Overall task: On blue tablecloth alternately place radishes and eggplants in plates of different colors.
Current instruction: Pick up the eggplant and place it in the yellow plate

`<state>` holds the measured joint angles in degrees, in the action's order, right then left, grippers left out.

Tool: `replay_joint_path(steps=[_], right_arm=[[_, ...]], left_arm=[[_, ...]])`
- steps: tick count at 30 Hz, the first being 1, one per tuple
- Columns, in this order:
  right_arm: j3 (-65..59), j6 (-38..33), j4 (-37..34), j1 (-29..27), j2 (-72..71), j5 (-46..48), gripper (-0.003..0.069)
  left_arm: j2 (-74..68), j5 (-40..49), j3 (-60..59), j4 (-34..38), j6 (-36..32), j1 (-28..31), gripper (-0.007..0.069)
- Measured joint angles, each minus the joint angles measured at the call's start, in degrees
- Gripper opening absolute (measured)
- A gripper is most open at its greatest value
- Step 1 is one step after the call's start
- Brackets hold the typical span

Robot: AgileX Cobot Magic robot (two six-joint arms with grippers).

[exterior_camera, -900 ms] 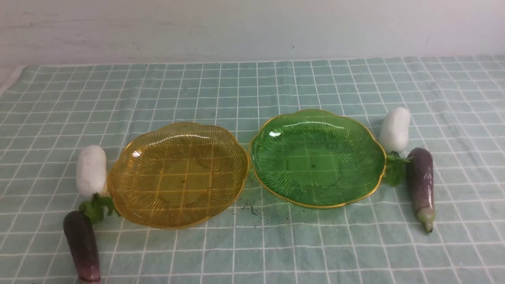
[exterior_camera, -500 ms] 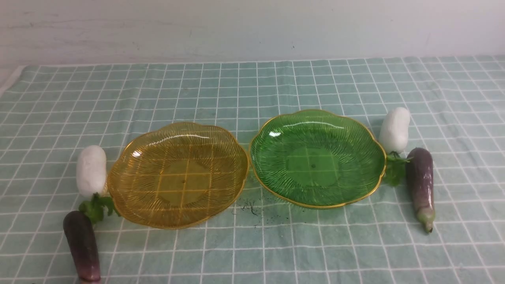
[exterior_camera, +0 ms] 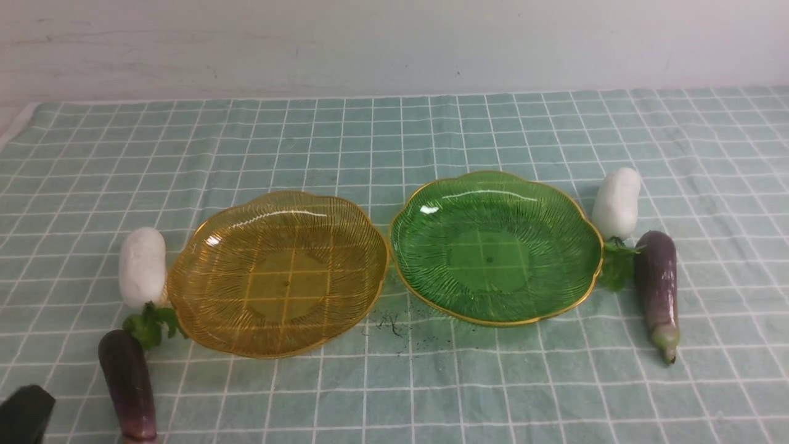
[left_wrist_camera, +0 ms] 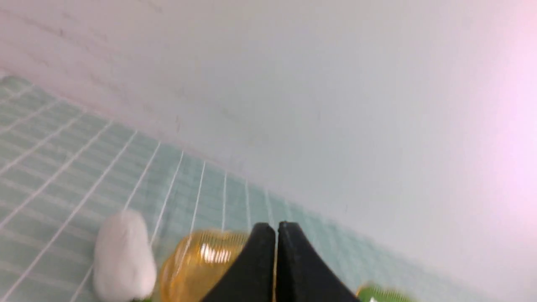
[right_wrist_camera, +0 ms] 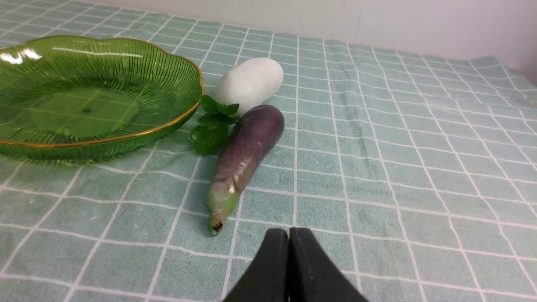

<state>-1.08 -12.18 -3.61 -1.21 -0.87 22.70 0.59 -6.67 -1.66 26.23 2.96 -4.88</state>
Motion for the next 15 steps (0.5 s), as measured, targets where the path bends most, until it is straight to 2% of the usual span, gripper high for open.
replay_joint_path(steps=[3, 6, 8, 10, 15], right_arm=[[0.0, -0.06, 0.54, 0.0, 0.0, 0.0, -0.0014], [0.0, 0.0, 0.34, 0.0, 0.0, -0.3, -0.0014], [-0.29, 1.01, -2.96, 0.05, 0.0, -1.99, -0.0014], [-0.62, 3.17, -9.48, 0.09, 0.0, -4.79, -0.0014], [-0.61, 9.8, -32.21, 0.09, 0.0, -14.46, -0.0014]], left_arm=[[0.0, -8.53, 0.43, 3.7, 1.11, 0.0, -0.0008], [0.0, -9.02, 5.11, 5.27, 1.31, 0.0, -0.0008], [-0.59, -3.91, 11.97, 5.39, 0.01, 0.0, -0.0008], [-3.69, 2.93, 18.97, 5.33, -2.96, 0.0, -0.0008], [-18.56, 29.36, 35.42, 3.35, -8.66, 0.04, -0.0008]])
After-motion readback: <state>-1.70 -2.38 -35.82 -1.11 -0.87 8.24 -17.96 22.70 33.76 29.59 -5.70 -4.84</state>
